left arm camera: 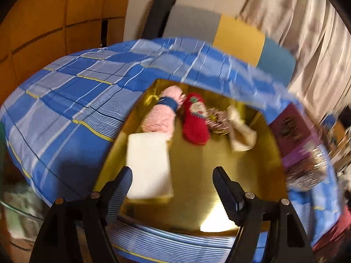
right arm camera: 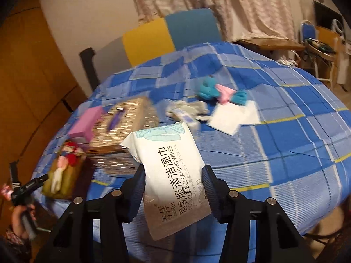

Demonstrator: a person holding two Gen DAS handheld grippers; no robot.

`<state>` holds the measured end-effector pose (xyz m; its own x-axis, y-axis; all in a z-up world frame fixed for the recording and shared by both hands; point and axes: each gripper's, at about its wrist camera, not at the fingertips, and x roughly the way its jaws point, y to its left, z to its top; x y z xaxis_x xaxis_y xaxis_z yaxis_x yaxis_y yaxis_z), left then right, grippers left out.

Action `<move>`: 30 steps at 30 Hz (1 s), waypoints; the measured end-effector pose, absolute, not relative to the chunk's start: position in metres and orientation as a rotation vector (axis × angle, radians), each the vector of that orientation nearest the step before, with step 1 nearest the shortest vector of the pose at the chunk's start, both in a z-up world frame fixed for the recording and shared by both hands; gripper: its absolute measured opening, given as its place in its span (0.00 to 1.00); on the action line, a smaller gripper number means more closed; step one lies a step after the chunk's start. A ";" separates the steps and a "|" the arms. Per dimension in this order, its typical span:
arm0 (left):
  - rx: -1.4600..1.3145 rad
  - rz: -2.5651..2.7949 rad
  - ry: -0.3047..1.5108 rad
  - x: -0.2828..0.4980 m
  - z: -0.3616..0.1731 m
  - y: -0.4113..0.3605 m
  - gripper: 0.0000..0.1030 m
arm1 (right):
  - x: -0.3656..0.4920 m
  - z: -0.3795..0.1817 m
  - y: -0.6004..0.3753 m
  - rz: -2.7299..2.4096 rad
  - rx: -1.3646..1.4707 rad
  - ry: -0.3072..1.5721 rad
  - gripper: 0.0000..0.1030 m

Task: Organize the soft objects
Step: 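Carry the wipes packet into the gold tray and open the right tool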

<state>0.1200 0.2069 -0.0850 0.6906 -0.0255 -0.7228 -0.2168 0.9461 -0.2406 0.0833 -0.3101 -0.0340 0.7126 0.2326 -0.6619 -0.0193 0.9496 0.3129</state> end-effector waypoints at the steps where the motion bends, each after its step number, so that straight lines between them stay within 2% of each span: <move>1: -0.342 0.103 0.787 0.113 -0.084 0.203 0.74 | 0.082 -0.029 -0.302 0.164 0.293 0.760 0.50; 12: -0.365 0.077 0.709 0.080 -0.073 0.183 0.74 | 0.087 -0.005 -0.174 0.477 0.221 0.750 0.49; 26: -0.494 0.278 0.694 0.067 -0.082 0.235 0.74 | 0.143 -0.056 0.007 0.648 0.072 0.882 0.48; 28: -0.498 0.307 0.699 0.068 -0.082 0.241 0.74 | 0.148 -0.061 0.025 0.656 0.049 0.890 0.37; 30: -0.518 0.320 0.696 0.068 -0.083 0.246 0.74 | 0.155 -0.064 0.041 0.651 0.025 0.896 0.37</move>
<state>0.0675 0.2457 -0.0828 0.7270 0.1088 -0.6780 -0.4442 0.8275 -0.3434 0.1554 0.0414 -0.0643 0.4468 0.5355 -0.7167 -0.5156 0.8088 0.2828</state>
